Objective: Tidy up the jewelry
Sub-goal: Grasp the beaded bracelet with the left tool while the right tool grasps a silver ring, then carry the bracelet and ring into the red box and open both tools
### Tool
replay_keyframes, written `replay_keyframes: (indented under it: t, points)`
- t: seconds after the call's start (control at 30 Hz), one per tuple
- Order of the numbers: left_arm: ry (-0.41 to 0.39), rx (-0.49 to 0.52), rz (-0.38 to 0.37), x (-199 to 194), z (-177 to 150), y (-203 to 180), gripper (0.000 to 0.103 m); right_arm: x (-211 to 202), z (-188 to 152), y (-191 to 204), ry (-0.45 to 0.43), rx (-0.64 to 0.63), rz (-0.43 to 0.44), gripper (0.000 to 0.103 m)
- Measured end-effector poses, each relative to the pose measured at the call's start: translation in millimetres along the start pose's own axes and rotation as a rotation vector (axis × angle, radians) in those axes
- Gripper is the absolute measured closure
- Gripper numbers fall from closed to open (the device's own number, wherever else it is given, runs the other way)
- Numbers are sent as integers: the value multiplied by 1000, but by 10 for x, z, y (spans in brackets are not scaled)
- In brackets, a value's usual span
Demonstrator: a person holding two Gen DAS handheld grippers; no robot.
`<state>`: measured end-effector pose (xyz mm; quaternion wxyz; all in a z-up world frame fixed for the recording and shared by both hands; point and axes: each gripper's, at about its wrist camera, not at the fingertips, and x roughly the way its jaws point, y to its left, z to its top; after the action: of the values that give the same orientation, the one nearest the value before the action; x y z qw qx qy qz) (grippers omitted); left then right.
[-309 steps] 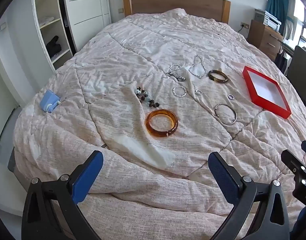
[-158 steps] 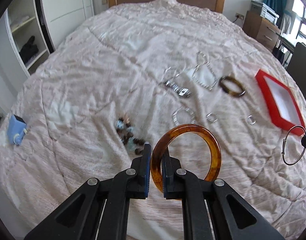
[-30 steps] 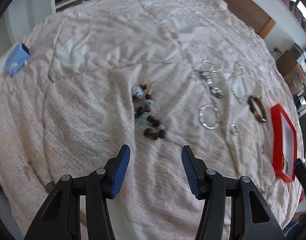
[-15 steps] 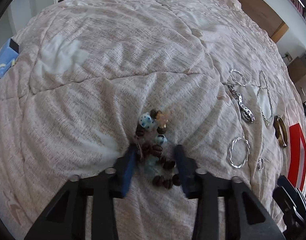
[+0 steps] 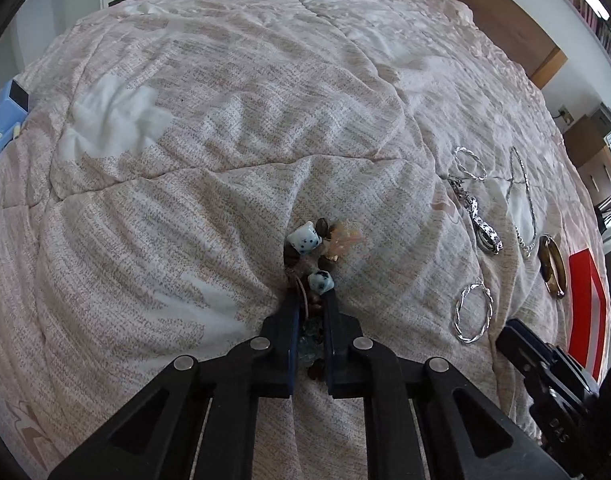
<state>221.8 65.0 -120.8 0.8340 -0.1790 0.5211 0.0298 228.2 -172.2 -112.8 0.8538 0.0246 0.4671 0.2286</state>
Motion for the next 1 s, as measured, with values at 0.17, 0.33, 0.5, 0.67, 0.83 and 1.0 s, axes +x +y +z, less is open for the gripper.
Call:
replay_keyframes:
  t: [0.17, 0.33, 0.5, 0.67, 0.83, 1.0]
  points:
    - [-10, 35, 1, -68, -17, -54, 95, -13, -5, 13, -1, -8, -15, 84]
    - [-31, 64, -14, -218, -20, -148, 95, -186, 24, 69, -30, -15, -20, 84]
    - [-66, 84, -16, -431, -12, -243, 95, -477, 73, 121, -74, -19, -34, 84]
    - [-105, 109, -26, -702, -29, -394, 95, -845, 118, 180, -129, -25, -55, 84]
    - [-151, 156, -35, -1022, -79, -638, 95, -1276, 126, 170, -185, -14, -86, 84]
    - [-186, 215, -40, -1314, -178, -945, 95, -1739, 72, 134, -241, 9, -127, 84]
